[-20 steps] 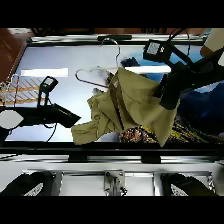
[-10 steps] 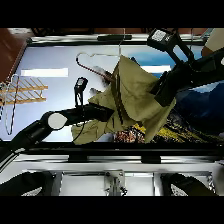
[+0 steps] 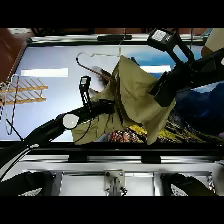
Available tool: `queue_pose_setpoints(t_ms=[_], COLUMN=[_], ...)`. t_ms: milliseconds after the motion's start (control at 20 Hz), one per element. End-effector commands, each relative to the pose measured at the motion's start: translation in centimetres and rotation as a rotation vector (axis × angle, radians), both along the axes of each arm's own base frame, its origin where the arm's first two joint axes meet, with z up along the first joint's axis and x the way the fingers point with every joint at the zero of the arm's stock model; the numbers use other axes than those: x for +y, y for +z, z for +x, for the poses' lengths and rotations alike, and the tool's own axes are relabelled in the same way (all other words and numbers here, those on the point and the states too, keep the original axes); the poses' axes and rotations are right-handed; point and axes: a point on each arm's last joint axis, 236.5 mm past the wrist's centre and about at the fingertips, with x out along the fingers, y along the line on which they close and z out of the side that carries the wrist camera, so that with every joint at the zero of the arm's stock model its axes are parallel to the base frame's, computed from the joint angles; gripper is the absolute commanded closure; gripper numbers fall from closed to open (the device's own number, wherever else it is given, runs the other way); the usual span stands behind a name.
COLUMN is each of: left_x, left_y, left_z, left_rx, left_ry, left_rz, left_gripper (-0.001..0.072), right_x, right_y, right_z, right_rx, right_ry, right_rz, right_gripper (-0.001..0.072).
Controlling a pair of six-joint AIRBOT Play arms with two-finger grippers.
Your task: Fold the shirts.
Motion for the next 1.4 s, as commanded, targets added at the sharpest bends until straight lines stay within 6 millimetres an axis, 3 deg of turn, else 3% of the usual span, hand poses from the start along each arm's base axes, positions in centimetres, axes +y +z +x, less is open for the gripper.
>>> queue_pose_setpoints(t_ms=[0, 100, 250, 300, 500, 800, 950, 1100, 1350], left_x=[2.7, 7.0, 15.2, 16.8, 17.7, 21.3, 21.3, 19.5, 14.2], left_y=[0.3, 1.9, 6.8, 8.1, 11.4, 12.0, 14.9, 18.5, 22.9], left_z=[1.2, 2.6, 5.9, 6.6, 7.8, 9.8, 10.1, 9.5, 4.9], left_rx=[-0.011, -0.009, -0.067, -0.086, -0.148, -0.131, -0.171, -0.228, -0.314], left_ry=[-0.027, -0.012, 0.132, 0.151, 0.127, 0.239, 0.245, 0.193, -0.008], left_rz=[0.060, 0.084, 0.064, 0.066, 0.083, 0.032, -0.026, -0.052, -0.032], left_gripper=[0.0656, 0.0657, 0.0657, 0.0657, 0.0657, 0.0658, 0.0658, 0.0657, 0.0657], right_x=[-1.2, -1.5, -0.1, 0.6, 1.5, 1.7, 1.5, 1.4, 0.9], right_y=[-0.7, -0.8, -0.5, -0.2, 0.2, 0.2, -0.3, -0.5, -0.3], right_z=[-0.7, -0.9, -1.4, -1.6, -1.8, -1.9, -1.5, -1.0, 0.5], right_rx=[0.038, 0.051, 0.067, 0.068, 0.069, 0.075, 0.080, 0.072, 0.035], right_ry=[-0.010, -0.027, 0.006, 0.023, 0.042, 0.047, 0.039, 0.030, -0.051], right_rz=[-0.056, -0.059, -0.004, 0.025, 0.060, 0.068, 0.057, 0.053, 0.056], right_gripper=[0.0651, 0.0651, 0.0651, 0.0651, 0.0651, 0.0651, 0.0651, 0.0652, 0.0652])
